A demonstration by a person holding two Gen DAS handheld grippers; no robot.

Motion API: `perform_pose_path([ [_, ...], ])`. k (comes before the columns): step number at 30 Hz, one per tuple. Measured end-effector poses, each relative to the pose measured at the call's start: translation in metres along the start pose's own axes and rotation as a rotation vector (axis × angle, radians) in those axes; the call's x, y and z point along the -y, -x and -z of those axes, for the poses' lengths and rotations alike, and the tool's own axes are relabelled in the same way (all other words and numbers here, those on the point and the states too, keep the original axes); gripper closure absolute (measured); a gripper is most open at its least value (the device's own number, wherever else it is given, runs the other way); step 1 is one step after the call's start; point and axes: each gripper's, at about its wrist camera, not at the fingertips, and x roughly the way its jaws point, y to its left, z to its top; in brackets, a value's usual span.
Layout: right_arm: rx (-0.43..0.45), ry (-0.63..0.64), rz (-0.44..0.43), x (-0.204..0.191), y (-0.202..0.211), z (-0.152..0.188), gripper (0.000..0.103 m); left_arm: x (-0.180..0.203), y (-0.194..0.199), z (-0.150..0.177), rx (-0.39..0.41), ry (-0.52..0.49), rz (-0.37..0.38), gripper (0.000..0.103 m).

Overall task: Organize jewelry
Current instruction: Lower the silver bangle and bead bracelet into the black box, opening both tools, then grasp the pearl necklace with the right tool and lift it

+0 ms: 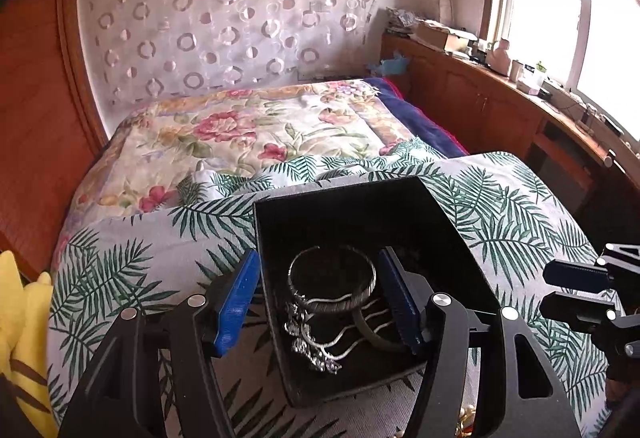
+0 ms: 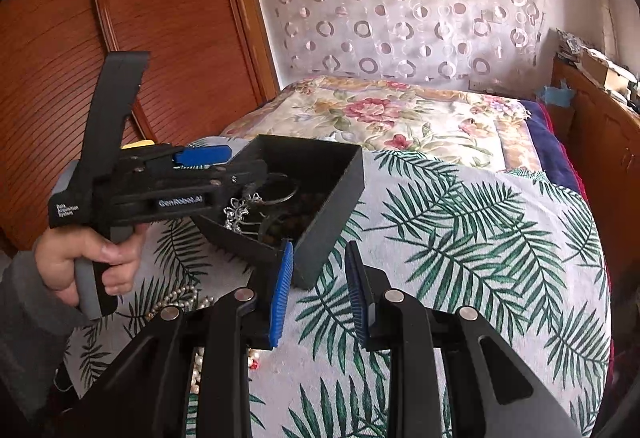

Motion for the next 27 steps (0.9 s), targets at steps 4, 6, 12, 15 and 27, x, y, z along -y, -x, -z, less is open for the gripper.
perform_pose_path([
  [4,-0.005,0.019,-0.012,-0.006,0.005,0.013,0.074,-0.004,0.017,0.010,0.021,0.010,0.011,0.038],
  [6,-0.013,0.026,-0.025,-0.011,0.006,0.020,0.074,-0.005,0.027,0.017,0.032,0.009,0.014,0.037],
  [12,-0.058,0.061,-0.066,-0.033,0.002,0.040,0.074,-0.013,0.057,0.044,0.056,0.022,0.033,0.030],
  [15,-0.082,0.082,-0.082,-0.044,-0.001,0.048,0.074,-0.016,0.071,0.062,0.065,0.030,0.036,0.027],
  [27,-0.144,0.030,-0.098,-0.049,-0.017,0.065,0.074,-0.029,0.103,0.117,0.049,0.072,0.035,0.026],
])
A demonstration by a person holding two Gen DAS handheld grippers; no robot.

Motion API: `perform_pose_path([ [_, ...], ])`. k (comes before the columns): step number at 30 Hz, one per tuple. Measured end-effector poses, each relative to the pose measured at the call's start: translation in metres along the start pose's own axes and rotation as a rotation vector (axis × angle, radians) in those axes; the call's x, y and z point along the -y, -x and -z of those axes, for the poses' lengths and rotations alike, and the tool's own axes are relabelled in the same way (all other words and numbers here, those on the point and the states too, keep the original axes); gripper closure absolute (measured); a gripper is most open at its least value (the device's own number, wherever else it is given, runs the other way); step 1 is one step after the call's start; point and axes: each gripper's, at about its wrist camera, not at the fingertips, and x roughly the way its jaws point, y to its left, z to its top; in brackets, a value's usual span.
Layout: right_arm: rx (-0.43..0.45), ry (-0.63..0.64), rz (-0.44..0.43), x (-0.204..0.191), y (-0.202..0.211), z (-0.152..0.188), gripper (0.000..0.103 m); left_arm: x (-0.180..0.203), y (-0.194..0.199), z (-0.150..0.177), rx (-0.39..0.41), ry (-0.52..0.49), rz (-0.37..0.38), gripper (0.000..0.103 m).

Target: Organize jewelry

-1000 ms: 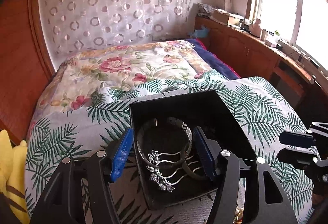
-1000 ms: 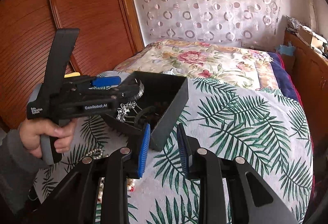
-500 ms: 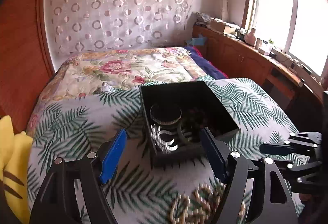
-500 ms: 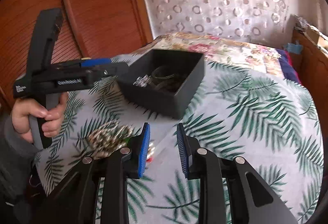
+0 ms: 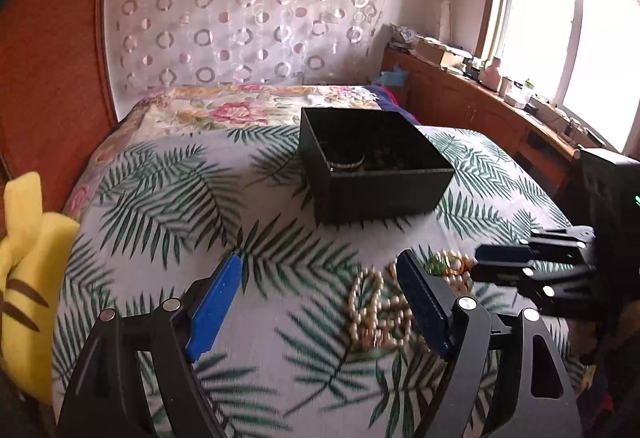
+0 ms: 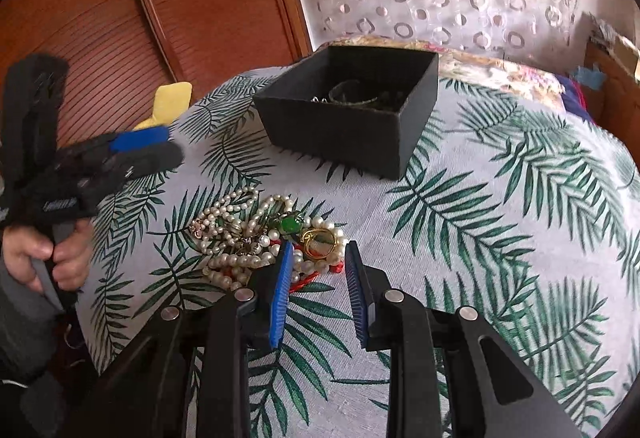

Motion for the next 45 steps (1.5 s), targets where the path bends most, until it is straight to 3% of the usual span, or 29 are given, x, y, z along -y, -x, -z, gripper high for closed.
perform_pose_path([
  [10,-0.023,-0.030,-0.008,0.000,-0.007,0.000,0.066,-0.009,0.018,0.017,0.006,0.037,0.010,0.026],
  [12,-0.023,-0.022,-0.014,-0.003,-0.007,0.000,0.070,-0.010,0.018,0.018,0.002,0.040,0.011,0.026],
  [14,-0.019,-0.019,-0.024,-0.003,-0.007,-0.001,0.083,-0.010,0.016,0.021,-0.002,0.043,0.013,0.026],
  [17,0.009,0.003,-0.020,-0.007,-0.001,-0.004,0.094,-0.008,0.014,0.023,-0.008,0.045,0.015,0.026],
  [45,0.294,0.098,0.000,-0.027,0.116,-0.045,0.094,0.002,0.011,0.032,-0.030,0.032,0.025,0.026],
])
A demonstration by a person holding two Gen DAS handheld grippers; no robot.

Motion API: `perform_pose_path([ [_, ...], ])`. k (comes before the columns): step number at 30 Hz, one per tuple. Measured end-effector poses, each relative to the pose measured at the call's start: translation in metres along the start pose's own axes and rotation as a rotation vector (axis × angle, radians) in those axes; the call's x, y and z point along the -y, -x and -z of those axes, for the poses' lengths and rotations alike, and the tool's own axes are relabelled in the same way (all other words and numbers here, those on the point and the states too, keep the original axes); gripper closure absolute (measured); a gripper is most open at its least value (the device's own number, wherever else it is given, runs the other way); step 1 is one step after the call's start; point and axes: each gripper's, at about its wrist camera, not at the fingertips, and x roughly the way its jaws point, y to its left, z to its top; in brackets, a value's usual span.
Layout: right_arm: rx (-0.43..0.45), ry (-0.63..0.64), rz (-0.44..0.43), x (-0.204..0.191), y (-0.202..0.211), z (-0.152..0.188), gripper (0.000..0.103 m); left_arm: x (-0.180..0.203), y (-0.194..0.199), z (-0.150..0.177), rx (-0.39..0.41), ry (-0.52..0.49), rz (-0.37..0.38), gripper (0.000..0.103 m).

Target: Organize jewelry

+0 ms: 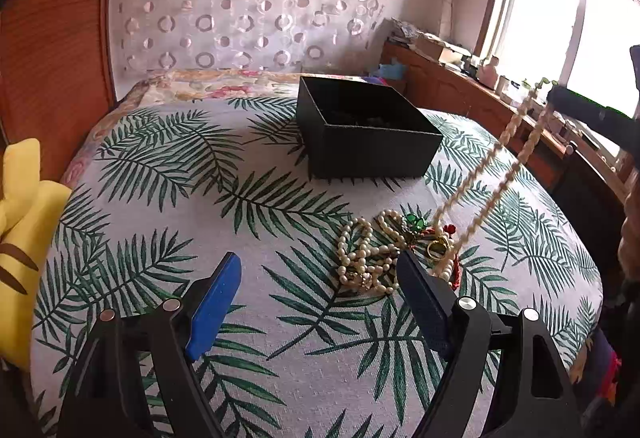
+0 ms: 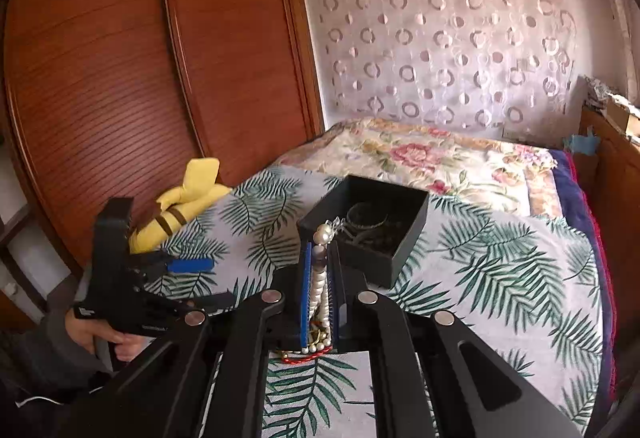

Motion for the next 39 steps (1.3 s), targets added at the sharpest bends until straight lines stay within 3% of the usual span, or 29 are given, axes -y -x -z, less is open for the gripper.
perform_pose_path([
  [6,0.029,0.000,0.026,0.007,0.014,-0.006,0.094,0.009,-0.003,0.002,-0.019,-0.037,0.019,0.027],
  [19,0.049,0.002,0.048,0.013,0.026,-0.012,0.094,0.010,-0.026,-0.002,-0.106,-0.055,0.053,0.082],
  [27,0.038,0.007,0.041,0.009,0.023,-0.010,0.094,0.019,-0.033,-0.006,-0.127,-0.114,0.045,0.083],
  [29,0.034,0.006,0.040,0.008,0.021,-0.010,0.094,0.017,-0.032,-0.006,-0.128,-0.111,0.052,0.084],
  [31,0.027,0.004,0.039,0.009,0.019,-0.008,0.094,0.014,-0.028,-0.007,-0.123,-0.099,0.067,0.093],
  [39,0.013,-0.002,0.035,0.009,0.010,-0.005,0.094,-0.003,-0.026,-0.008,-0.133,-0.069,0.055,0.093],
])
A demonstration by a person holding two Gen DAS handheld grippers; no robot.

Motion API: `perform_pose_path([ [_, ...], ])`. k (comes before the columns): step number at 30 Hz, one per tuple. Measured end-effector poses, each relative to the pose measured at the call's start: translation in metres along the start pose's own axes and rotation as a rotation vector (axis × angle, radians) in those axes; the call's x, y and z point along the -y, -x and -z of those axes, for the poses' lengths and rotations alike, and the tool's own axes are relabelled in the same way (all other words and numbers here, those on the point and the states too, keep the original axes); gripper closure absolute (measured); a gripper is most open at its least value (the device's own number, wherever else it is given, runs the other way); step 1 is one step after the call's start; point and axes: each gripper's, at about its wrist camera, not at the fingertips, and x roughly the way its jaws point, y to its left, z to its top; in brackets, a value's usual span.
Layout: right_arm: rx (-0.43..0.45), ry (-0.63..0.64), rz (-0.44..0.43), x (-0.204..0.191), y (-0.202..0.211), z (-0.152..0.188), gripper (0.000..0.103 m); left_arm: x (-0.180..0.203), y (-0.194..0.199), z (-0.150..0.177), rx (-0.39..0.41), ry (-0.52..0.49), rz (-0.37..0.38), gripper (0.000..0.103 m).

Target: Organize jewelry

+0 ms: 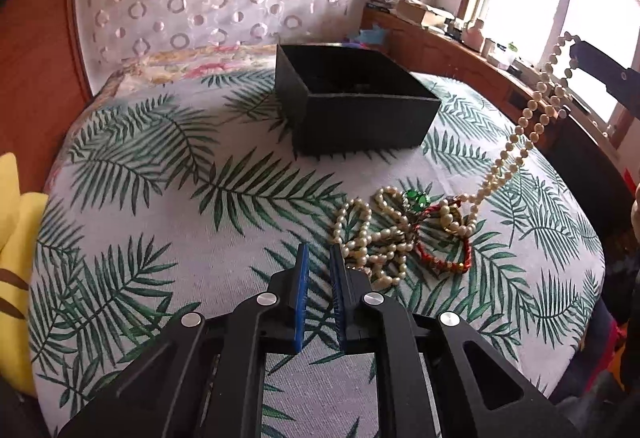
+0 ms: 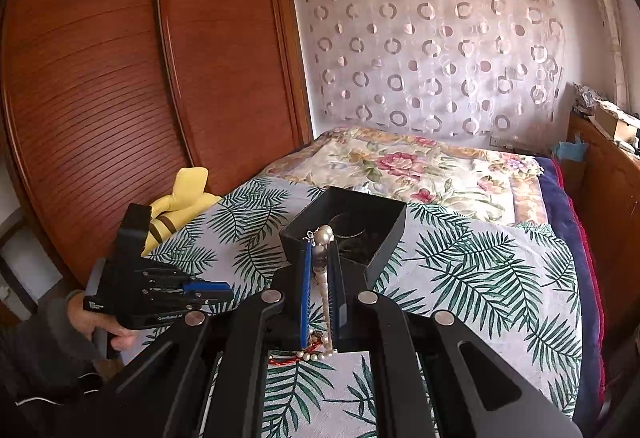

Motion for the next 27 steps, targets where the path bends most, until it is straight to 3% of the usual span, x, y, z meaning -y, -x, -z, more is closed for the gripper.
perform_pose_path([
  [15,-0.007,-0.011,0.002,0.006,-0.002,0.005,0.094,0.017,-0.019,-0.010,-0.045,-0.054,0.044,0.093],
  [20,-0.013,-0.005,-0.003,0.005,-0.003,0.006,0.094,0.019,-0.018,-0.010,-0.045,-0.065,0.064,0.099],
  [27,0.014,0.015,-0.004,-0.001,0.007,-0.007,0.094,0.020,0.013,-0.028,0.064,-0.039,0.075,0.099],
])
